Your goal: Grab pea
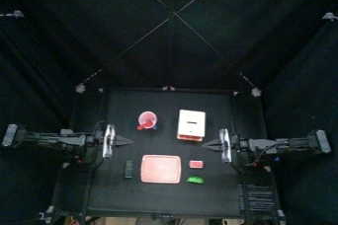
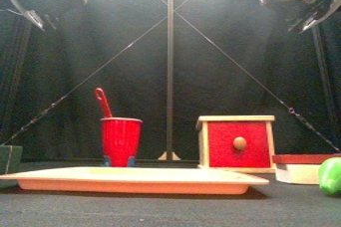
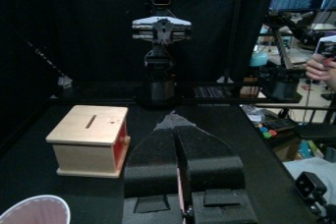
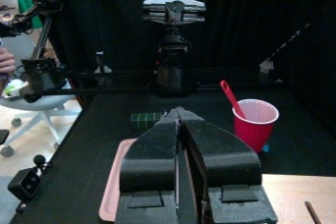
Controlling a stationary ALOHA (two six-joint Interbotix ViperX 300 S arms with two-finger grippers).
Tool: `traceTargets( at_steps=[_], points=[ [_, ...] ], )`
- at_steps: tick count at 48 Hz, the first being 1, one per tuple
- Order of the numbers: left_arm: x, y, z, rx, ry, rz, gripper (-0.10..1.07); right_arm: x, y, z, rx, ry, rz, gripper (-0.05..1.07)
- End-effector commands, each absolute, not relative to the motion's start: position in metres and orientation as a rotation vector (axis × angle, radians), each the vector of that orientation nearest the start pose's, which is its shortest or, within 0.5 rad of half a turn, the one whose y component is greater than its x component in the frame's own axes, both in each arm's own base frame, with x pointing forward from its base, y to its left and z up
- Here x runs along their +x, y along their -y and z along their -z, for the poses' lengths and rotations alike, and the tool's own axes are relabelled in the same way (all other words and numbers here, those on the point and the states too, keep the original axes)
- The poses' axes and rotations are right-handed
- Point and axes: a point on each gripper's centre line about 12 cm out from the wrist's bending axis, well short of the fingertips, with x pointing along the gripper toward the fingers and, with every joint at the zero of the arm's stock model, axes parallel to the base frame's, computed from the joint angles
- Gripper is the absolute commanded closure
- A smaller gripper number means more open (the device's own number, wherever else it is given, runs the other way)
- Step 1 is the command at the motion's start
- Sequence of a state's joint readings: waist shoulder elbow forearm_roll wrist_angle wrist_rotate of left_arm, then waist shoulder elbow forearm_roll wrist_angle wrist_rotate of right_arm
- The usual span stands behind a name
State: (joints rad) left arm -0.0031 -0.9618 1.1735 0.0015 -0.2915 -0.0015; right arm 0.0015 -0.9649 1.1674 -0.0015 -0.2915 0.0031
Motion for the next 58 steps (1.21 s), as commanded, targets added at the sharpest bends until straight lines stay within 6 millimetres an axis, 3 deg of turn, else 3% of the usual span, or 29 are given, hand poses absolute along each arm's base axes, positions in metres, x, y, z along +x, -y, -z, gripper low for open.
traceTargets(
  at_steps=[1,21,38,58],
  points=[
    [0.209,0.010,-0.282,0.005,0.066,0.049,1.02,0.204,0.001,-0.291,-0.003,0.060,0.002,0.96],
    [0.243,0.021,-0.277,0.032,-0.011,0.093,1.00,0.228,-0.005,-0.261,0.122,-0.148,-0.011,0.97],
    [0.243,0.022,-0.273,0.007,-0.023,0.092,1.00,0.231,-0.010,-0.244,0.329,-0.478,0.037,0.96],
    [0.242,0.022,-0.270,0.003,-0.029,0.092,1.00,0.238,-0.033,-0.240,0.359,-0.715,0.007,0.94]
  ],
)
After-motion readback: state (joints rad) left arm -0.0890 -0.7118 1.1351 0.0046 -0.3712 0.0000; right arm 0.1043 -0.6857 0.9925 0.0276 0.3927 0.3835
